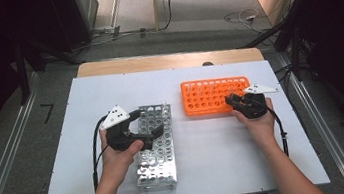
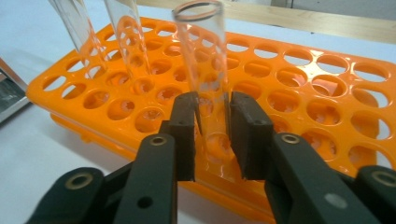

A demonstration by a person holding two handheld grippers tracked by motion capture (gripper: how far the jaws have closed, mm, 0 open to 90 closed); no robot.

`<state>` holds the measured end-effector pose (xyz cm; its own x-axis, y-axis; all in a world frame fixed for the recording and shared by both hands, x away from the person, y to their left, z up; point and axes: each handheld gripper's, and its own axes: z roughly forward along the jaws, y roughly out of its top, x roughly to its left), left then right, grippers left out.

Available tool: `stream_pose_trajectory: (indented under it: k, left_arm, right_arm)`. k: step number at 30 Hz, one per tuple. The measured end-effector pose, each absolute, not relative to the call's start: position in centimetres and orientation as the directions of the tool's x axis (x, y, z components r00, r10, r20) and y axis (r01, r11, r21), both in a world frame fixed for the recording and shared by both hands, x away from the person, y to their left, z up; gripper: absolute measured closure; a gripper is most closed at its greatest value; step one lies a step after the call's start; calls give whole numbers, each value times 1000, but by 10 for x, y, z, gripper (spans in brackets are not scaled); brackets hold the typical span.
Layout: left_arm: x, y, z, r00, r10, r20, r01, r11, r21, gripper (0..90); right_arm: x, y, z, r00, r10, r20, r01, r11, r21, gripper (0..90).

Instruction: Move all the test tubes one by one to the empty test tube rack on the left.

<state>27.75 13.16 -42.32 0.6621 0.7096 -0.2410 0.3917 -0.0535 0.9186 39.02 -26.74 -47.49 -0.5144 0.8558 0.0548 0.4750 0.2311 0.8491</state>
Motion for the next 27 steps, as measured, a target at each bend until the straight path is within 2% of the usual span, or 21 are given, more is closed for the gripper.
stream_pose_trajectory:
  k: [5, 16, 27]
  left_arm:
    - [277, 131, -423, 662, 711, -238, 390, -55, 919, 0]
    - [276, 125, -420, 672, 706, -225, 382, -70, 922, 0]
    - [275, 117, -417, 693, 686, -219, 374, -83, 924, 0]
  right_arm:
    - [391, -273, -473, -519, 850, 88, 471, 199, 859, 739]
    - [385, -279, -455, -529, 844, 82, 431, 185, 883, 742]
    - [363, -268, -434, -605, 791, 89, 401, 207, 892, 742]
